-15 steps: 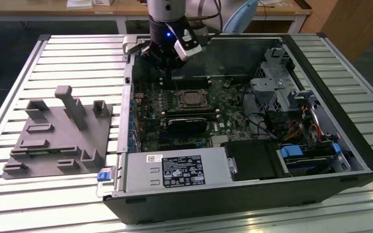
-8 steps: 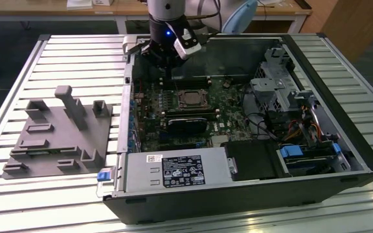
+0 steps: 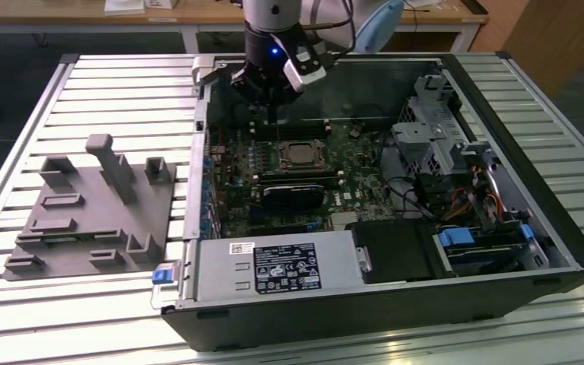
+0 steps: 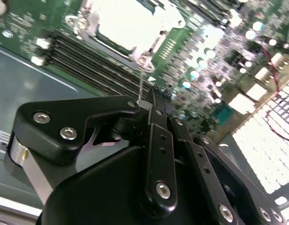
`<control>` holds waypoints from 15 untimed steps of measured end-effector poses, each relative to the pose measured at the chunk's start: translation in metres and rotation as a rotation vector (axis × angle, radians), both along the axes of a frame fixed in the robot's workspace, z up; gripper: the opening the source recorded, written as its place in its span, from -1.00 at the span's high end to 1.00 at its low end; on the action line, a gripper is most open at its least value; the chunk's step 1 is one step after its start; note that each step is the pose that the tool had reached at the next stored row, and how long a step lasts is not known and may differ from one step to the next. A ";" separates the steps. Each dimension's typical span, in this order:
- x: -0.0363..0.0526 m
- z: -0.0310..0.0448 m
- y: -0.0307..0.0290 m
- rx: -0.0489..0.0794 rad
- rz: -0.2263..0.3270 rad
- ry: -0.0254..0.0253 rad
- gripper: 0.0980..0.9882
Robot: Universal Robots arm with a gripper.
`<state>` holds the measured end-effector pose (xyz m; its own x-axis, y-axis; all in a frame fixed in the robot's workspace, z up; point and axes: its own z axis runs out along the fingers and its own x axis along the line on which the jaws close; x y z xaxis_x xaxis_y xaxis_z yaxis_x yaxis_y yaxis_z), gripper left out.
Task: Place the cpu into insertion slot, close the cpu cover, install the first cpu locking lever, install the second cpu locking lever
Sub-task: 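Install the first cpu locking lever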
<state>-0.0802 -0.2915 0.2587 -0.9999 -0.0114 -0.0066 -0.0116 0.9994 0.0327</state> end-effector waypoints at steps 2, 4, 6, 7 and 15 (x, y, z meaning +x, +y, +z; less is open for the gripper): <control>0.0083 -0.0003 0.0003 0.000 0.000 0.0001 0.98; 0.0164 -0.0005 0.0009 0.000 0.000 0.0001 0.98; 0.0195 -0.0006 0.0011 0.000 0.000 0.0001 0.98; 0.0196 -0.0006 0.0011 0.000 0.000 0.0000 0.98; 0.0206 -0.0061 0.0006 0.039 0.010 -0.0053 0.98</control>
